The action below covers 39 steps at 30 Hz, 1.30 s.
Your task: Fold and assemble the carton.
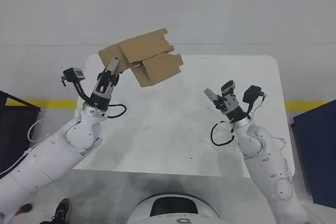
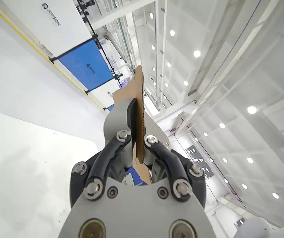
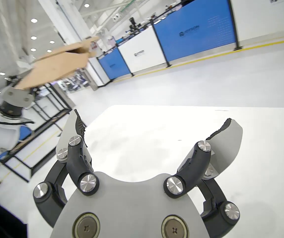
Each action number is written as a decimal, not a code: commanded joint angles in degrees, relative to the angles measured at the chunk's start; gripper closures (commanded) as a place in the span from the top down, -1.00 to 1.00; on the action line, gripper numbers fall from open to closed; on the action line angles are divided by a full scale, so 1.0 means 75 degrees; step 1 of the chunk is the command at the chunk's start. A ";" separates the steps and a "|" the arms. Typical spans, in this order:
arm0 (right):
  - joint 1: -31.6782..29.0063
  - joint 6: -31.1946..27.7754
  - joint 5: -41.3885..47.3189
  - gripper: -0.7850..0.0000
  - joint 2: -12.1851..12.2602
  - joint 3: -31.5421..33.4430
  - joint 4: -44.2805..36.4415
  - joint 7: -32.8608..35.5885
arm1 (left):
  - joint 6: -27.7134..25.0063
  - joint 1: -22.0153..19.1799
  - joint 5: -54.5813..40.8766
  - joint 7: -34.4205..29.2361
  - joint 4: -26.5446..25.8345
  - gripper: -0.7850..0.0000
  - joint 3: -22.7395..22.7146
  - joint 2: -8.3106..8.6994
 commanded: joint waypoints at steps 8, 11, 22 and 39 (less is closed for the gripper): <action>0.0085 -0.1526 0.1413 1.00 0.0092 0.0268 0.0169 0.0734 | -0.0442 -0.0038 -0.0523 -0.1050 0.0425 -1.00 -0.0110 -0.0304; 0.0085 -0.1526 0.1413 1.00 0.0092 0.0268 0.0169 0.0734 | -0.0442 -0.0038 -0.0523 -0.1050 0.0425 -1.00 -0.0110 -0.0304; 0.0427 -0.2038 0.3460 1.00 0.0011 -0.0601 0.0243 0.1761 | -0.0141 0.0133 -0.1377 -0.1820 0.0039 -1.00 -0.0059 -0.0497; 0.0768 -0.2524 0.5876 1.00 0.0072 -0.1037 0.0235 0.3436 | -0.0259 0.0124 -0.1063 -0.3843 0.0629 -1.00 -0.0159 -0.1067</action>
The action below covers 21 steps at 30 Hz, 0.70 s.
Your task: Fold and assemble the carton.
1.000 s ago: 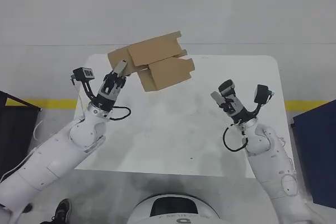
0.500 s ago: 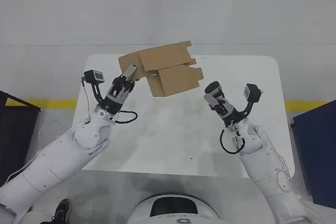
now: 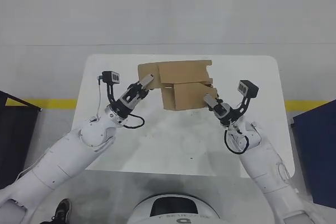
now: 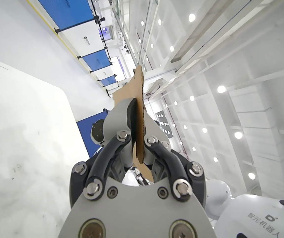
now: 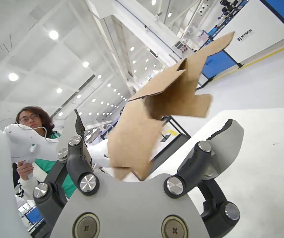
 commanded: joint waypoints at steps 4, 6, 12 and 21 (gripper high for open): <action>-0.0022 0.0132 0.0070 1.00 -0.0010 0.0052 -0.0030 -0.0098 | -0.0271 0.0137 0.0297 -0.0707 0.0013 -1.00 -0.0101 -0.0055; -0.0023 0.0184 0.0060 1.00 -0.0025 0.0049 -0.0031 -0.0176 | -0.0384 0.0196 0.0362 -0.0881 0.0026 -1.00 -0.0175 -0.0076; 0.0013 0.0248 0.0017 1.00 -0.0062 0.0038 0.0001 -0.0308 | -0.0435 0.0334 0.0664 -0.1239 0.0056 -1.00 -0.0447 -0.0124; 0.0179 0.0635 -0.0457 1.00 -0.0141 0.0032 0.0069 -0.0630 | -0.0326 0.0496 0.1243 -0.1972 -0.0027 -1.00 -0.0801 -0.0155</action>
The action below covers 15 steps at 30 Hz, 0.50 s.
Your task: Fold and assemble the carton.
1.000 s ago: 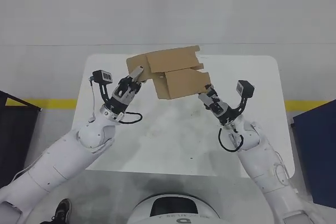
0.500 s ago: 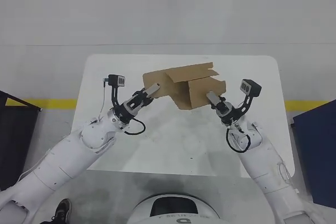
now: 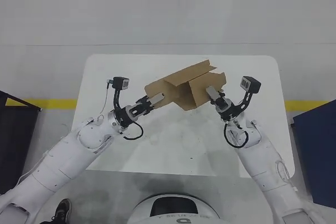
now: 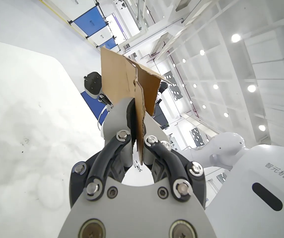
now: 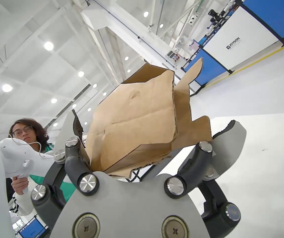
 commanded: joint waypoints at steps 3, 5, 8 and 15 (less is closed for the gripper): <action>0.0055 0.0286 -0.0413 1.00 -0.0044 0.0017 -0.0015 -0.0290 | -0.0002 0.0021 0.0336 -0.0192 -0.0013 -1.00 -0.0160 -0.0022; 0.0039 0.0421 -0.0624 1.00 -0.0066 0.0018 -0.0067 -0.0449 | -0.0099 0.0052 0.0287 -0.0032 -0.0015 -1.00 -0.0292 -0.0048; -0.0045 0.0318 -0.0482 1.00 -0.0088 0.0012 -0.0139 -0.0595 | -0.0295 0.0130 -0.0012 0.0528 0.0053 -1.00 -0.0580 -0.0096; -0.0217 -0.0112 0.0644 1.00 -0.0042 0.0049 -0.0033 -0.0015 | -0.0485 0.0437 -0.1414 0.1519 -0.0102 -1.00 -0.1032 -0.0246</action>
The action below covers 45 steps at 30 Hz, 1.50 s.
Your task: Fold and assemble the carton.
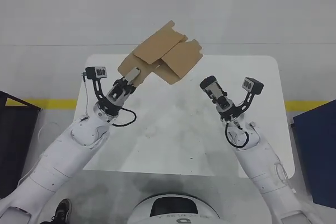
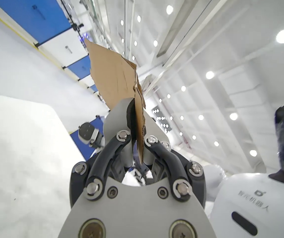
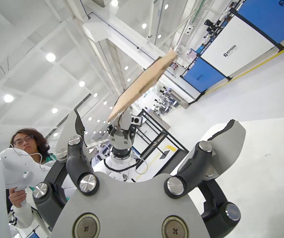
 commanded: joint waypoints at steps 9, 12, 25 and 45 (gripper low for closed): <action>0.0047 0.0140 0.0296 1.00 -0.0006 -0.0191 0.0130 0.0643 | 0.0319 0.0107 0.0110 -0.0760 -0.0078 -1.00 0.0059 -0.0185; 0.0112 0.0135 0.0264 1.00 -0.0040 -0.0281 0.0115 0.0612 | 0.0406 0.0108 0.0069 -0.1089 -0.0124 -1.00 0.0171 -0.0255; 0.0282 0.0142 0.0063 1.00 -0.0143 -0.0409 0.0147 0.0411 | 0.0581 0.0166 0.0844 -0.2441 -0.0058 -1.00 0.0264 -0.0407; 0.0381 0.0344 0.0126 1.00 -0.0174 -0.0405 0.0208 0.0838 | 0.0645 0.0264 0.1778 -0.2924 -0.0061 -1.00 -0.0126 -0.0549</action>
